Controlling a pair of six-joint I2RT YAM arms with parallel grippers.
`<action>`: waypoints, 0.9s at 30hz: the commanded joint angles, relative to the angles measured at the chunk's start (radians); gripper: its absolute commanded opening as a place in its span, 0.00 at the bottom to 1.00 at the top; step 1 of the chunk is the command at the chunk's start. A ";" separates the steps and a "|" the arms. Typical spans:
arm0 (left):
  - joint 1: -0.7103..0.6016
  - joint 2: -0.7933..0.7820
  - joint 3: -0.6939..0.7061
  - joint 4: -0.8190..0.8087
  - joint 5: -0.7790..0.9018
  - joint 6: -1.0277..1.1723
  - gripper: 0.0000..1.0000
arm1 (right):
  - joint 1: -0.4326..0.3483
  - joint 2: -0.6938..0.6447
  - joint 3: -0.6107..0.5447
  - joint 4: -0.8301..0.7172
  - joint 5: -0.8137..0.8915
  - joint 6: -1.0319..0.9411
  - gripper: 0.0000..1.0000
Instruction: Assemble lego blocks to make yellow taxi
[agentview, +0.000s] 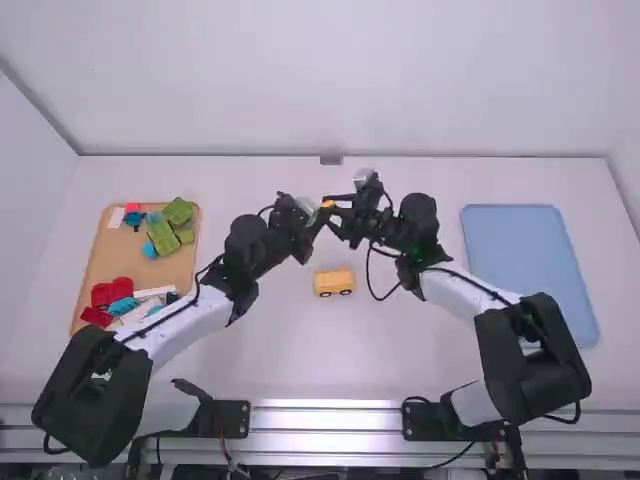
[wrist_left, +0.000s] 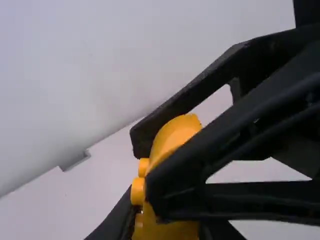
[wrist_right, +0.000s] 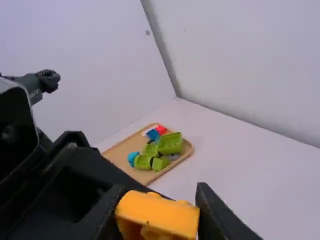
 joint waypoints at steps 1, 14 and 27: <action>-0.005 0.001 -0.001 0.010 0.000 -0.003 0.02 | -0.003 0.000 -0.002 -0.005 -0.019 0.024 0.25; 0.005 -0.009 -0.005 -0.063 0.037 -0.302 0.99 | -0.114 0.000 0.061 0.006 -0.254 -0.023 0.08; 0.241 0.003 0.101 -0.053 0.953 -0.140 0.99 | -0.169 0.000 0.397 -0.829 -0.559 -0.721 0.09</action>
